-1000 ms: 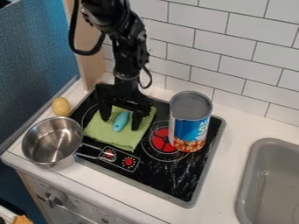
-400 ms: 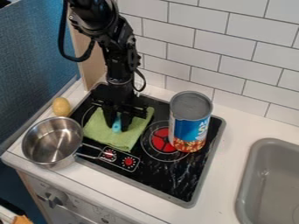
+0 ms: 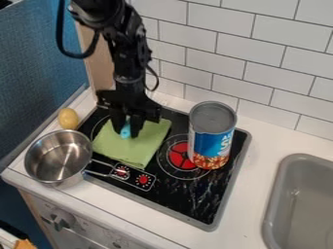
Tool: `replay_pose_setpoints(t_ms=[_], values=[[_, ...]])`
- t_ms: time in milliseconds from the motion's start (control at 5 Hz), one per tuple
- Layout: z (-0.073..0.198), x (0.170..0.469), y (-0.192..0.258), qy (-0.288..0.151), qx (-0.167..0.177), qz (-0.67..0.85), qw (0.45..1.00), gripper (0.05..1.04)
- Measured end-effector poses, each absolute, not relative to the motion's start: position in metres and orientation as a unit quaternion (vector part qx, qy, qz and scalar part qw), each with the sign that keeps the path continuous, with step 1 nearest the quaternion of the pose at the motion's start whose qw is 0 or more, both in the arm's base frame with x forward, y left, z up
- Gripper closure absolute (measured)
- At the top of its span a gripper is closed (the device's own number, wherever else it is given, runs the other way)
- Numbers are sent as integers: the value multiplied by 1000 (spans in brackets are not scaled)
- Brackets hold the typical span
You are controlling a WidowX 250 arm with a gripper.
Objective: Put the blue spatula on the right side of the blue can
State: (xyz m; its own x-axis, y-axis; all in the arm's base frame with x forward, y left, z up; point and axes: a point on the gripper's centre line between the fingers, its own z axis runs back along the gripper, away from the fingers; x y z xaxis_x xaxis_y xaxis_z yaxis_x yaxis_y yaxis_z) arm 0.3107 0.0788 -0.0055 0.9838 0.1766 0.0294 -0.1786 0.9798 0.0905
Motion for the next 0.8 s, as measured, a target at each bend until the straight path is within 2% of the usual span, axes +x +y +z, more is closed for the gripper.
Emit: replay_pose_setpoints(t_ms=[400,600,800], values=[[23,316,75,-24,63,96,993,738],[24,298,53,-8,98,174,980,738],[30,269,27,7,96,297,950,738]])
